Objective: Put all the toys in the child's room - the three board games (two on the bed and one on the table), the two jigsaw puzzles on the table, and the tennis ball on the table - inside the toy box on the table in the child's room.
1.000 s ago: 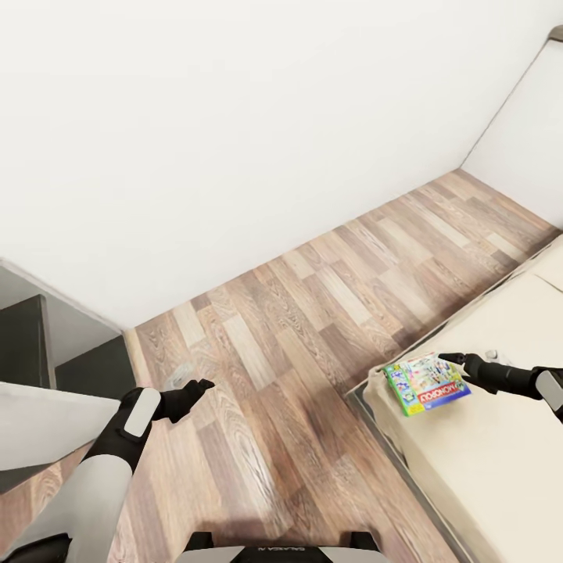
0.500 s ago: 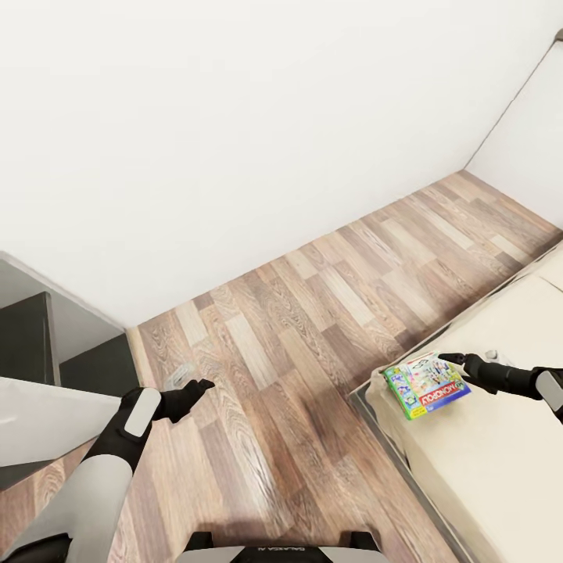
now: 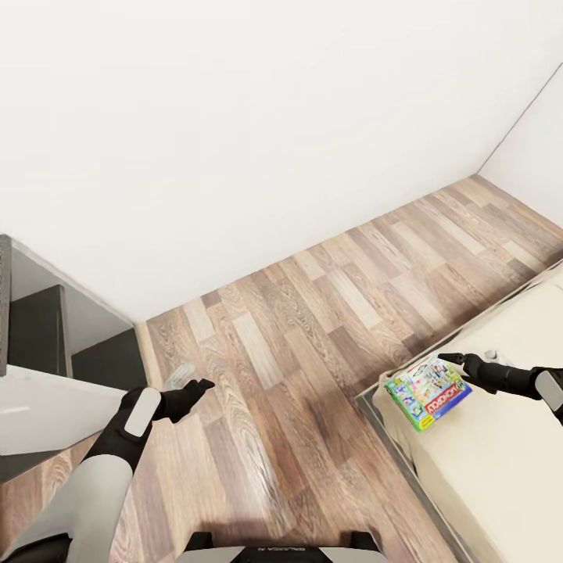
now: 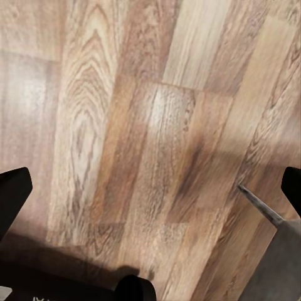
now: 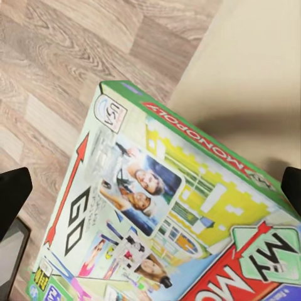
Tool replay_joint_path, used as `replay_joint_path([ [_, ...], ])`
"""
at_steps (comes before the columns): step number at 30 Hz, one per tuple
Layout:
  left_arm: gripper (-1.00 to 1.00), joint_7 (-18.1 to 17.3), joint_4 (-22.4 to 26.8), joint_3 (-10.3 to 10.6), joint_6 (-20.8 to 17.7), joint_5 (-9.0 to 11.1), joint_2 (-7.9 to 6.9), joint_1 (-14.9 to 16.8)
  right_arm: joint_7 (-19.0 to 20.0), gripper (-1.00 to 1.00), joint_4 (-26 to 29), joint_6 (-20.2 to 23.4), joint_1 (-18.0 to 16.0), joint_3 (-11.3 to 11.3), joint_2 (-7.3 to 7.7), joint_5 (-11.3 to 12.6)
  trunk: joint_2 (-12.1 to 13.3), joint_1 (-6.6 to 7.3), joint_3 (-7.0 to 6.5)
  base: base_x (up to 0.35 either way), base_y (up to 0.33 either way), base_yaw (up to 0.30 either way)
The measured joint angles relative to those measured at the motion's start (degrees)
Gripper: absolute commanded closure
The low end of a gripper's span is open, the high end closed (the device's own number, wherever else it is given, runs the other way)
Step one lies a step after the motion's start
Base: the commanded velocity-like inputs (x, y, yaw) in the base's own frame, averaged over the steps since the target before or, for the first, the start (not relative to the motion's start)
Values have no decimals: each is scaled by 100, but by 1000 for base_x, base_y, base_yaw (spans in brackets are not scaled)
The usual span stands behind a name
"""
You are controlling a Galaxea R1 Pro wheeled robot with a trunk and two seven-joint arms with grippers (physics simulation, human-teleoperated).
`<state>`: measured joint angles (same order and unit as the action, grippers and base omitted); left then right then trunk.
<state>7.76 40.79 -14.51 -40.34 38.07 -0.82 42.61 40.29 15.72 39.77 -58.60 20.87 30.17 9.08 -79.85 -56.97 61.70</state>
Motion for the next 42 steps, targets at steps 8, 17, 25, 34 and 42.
replay_joint_path([
  [8, -100, 0, 0, 3, 0, -1, 3, 0, -2, -100, 0, -1, 6, 0, 1, 2, 0, -1, -1, -29, 0, 34],
  [17, -100, 0, 0, 2, 0, -1, 9, 1, -3, -100, 0, -1, 8, 0, 4, 3, 0, -1, -1, -125, 0, 9],
  [25, -100, 0, -1, 1, 1, -1, 9, 1, -2, -100, 1, -1, 9, 0, 5, 2, 0, 0, -2, -38, 0, 2],
  [34, -100, 0, -1, 0, 0, 2, 10, 0, 0, -100, 1, -1, 9, 0, 3, 2, 0, 0, -2, -10, 0, 1],
  [42, -100, 0, -1, 0, 0, 0, 10, 0, 0, -100, 1, -1, 9, 0, 5, 2, 0, 0, -2, -3, 0, 0],
])
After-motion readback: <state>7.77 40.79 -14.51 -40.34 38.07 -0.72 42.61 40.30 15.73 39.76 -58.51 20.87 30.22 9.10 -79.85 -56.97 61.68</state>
